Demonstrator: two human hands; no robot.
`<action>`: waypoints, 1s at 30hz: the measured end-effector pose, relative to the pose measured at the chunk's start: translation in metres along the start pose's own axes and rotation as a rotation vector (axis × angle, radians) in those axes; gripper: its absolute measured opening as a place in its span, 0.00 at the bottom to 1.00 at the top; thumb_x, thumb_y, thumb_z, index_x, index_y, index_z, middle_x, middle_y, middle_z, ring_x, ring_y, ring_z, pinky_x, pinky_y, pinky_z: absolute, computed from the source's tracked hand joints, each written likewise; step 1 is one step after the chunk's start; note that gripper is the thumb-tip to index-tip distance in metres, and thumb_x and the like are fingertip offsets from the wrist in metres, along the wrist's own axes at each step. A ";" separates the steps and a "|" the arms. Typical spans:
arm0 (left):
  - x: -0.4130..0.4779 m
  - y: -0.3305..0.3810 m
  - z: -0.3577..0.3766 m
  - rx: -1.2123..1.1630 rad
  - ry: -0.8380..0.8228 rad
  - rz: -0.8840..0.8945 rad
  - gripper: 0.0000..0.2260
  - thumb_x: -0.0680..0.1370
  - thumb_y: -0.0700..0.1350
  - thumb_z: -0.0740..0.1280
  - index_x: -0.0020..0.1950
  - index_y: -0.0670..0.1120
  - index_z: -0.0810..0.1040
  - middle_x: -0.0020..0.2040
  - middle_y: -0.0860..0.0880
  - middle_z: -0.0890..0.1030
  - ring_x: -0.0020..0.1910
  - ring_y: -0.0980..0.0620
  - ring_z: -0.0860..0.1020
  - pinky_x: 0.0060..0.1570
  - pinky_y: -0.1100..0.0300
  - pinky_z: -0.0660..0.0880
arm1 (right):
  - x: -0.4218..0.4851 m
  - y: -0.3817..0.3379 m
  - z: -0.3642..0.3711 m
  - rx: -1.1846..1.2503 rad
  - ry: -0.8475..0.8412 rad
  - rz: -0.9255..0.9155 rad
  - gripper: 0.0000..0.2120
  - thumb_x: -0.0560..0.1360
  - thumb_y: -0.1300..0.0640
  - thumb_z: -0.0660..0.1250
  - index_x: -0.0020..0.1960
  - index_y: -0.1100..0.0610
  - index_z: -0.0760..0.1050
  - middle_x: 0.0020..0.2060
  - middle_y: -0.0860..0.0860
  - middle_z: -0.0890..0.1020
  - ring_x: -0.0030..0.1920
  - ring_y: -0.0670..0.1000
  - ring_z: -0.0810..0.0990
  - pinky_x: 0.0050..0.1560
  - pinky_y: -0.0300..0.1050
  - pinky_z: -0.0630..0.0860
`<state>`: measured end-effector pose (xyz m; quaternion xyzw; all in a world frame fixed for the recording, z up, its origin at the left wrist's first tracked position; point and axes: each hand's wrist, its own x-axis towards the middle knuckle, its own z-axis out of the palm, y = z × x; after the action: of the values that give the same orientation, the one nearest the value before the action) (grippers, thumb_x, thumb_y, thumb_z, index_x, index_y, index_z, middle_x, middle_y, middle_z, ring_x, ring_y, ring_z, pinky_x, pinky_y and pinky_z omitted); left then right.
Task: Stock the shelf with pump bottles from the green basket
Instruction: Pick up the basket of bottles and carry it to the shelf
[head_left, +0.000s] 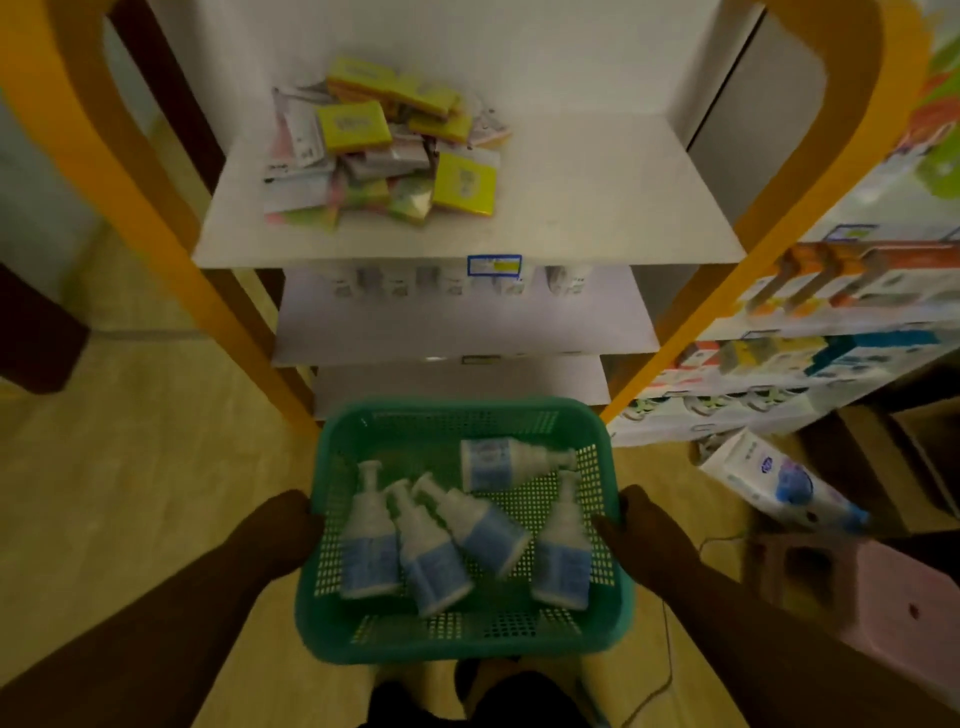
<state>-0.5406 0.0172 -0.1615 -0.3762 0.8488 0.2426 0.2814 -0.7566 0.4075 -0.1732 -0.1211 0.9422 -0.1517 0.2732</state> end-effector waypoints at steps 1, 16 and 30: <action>0.000 -0.004 0.006 -0.014 0.004 -0.009 0.11 0.81 0.51 0.60 0.51 0.44 0.73 0.55 0.43 0.78 0.44 0.53 0.74 0.43 0.61 0.68 | -0.002 0.000 0.004 -0.005 -0.006 -0.003 0.15 0.77 0.43 0.65 0.52 0.52 0.66 0.37 0.47 0.76 0.35 0.45 0.76 0.29 0.40 0.66; 0.031 -0.045 0.107 -0.320 0.198 -0.366 0.11 0.81 0.43 0.58 0.57 0.38 0.73 0.58 0.36 0.77 0.55 0.39 0.77 0.47 0.55 0.69 | 0.062 0.001 0.100 -0.045 -0.095 -0.122 0.12 0.79 0.48 0.65 0.49 0.54 0.64 0.36 0.49 0.73 0.33 0.48 0.74 0.30 0.44 0.67; 0.257 -0.084 0.336 -0.595 0.224 -0.510 0.12 0.79 0.43 0.58 0.61 0.43 0.74 0.55 0.40 0.78 0.44 0.45 0.74 0.42 0.54 0.70 | 0.247 0.105 0.355 -0.096 -0.334 0.116 0.17 0.80 0.49 0.63 0.60 0.59 0.63 0.43 0.50 0.71 0.41 0.50 0.74 0.33 0.44 0.69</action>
<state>-0.5199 0.0472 -0.5918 -0.6638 0.6464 0.3575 0.1174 -0.7791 0.3499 -0.6140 -0.1031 0.8954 -0.0683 0.4278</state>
